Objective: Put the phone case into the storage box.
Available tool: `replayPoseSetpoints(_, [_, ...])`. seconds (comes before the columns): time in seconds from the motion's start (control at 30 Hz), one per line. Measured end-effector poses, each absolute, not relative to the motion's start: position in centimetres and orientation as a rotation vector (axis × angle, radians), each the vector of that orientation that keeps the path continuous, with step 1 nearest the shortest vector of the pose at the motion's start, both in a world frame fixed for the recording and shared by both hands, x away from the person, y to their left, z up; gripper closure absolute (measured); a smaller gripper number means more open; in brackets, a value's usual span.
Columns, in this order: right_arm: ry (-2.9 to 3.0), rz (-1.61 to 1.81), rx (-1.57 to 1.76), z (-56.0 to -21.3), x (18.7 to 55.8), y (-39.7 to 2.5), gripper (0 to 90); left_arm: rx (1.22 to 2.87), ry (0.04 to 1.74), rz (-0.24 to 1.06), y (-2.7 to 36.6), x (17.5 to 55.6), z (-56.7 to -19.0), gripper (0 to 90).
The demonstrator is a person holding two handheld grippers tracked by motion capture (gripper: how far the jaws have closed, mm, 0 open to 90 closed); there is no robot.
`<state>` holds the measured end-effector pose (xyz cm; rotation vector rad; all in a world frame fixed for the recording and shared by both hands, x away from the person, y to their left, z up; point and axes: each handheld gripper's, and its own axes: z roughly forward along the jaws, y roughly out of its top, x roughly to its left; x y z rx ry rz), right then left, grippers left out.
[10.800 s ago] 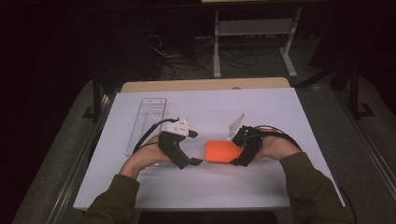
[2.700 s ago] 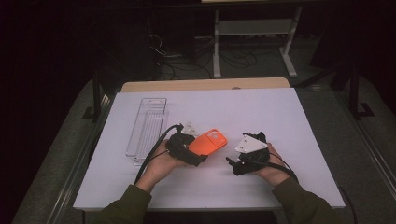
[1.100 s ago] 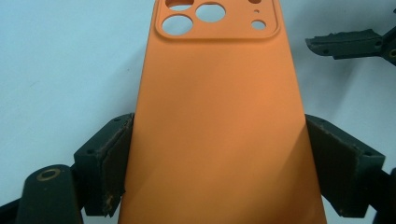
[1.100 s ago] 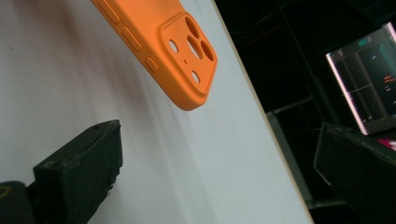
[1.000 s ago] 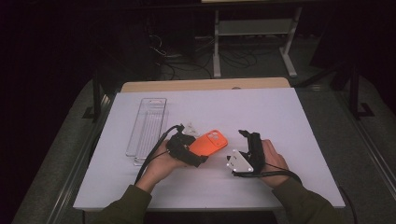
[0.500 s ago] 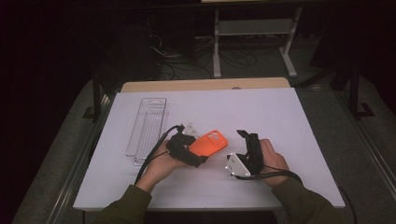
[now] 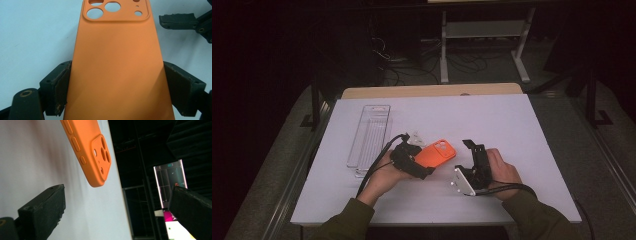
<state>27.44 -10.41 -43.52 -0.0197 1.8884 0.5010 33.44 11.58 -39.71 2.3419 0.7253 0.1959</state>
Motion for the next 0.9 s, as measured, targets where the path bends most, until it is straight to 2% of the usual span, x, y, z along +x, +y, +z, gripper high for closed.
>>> replayPoseSetpoints(0.9, [1.818, 0.469, -0.165, -43.6, 26.8, -8.9, 0.9, 2.353, 0.649, 0.173, 11.0, 32.9, -38.6, 16.1])
